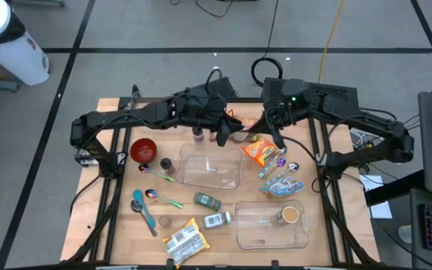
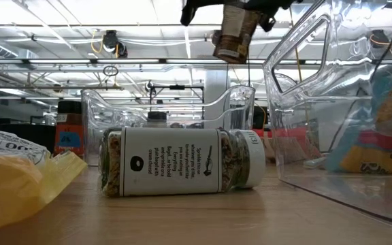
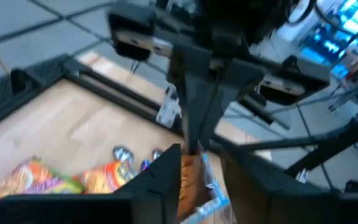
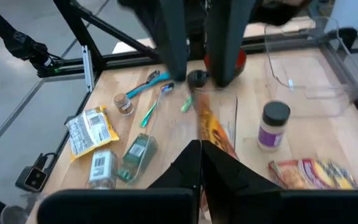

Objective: Pick & Place Food Item
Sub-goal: Put the orange seasoning pack into the bottom transparent bin

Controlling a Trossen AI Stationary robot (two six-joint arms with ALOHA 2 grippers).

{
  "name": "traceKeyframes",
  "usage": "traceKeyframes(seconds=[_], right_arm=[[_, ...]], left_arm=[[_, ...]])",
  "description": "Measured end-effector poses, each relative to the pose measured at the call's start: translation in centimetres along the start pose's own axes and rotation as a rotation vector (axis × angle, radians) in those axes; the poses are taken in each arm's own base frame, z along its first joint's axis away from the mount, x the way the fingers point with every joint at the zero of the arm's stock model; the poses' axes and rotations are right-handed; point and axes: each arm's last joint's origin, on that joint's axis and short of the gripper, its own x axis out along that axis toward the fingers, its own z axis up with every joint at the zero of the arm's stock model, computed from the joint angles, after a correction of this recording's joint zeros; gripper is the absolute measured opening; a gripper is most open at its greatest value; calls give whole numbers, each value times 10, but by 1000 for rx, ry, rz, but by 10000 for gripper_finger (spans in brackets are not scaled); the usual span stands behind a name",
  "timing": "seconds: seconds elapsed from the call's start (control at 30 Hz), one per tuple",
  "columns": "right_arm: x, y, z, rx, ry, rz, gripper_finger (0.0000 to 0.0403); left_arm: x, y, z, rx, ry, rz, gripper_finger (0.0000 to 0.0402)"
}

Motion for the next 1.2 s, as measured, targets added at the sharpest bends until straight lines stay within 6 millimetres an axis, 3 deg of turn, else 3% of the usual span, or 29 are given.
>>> traceKeyframes(seconds=[0.23,0.47,0.7,0.9,1.2], right_arm=[[-33,21,-7,8,24,11,0],[-64,52,-19,3,57,73,0],[-78,89,-26,-18,66,112,0],[-65,116,-31,-34,119,78,0],[-10,161,-33,-53,143,-20,0]], left_arm=[[0,-1,6,-19,-59,-22,166],[1,-10,4,-81,-72,-39,170],[3,-30,-5,-76,-101,14,170],[3,-39,-10,-58,-98,10,170],[3,-52,-17,-9,-3,-145,170]])
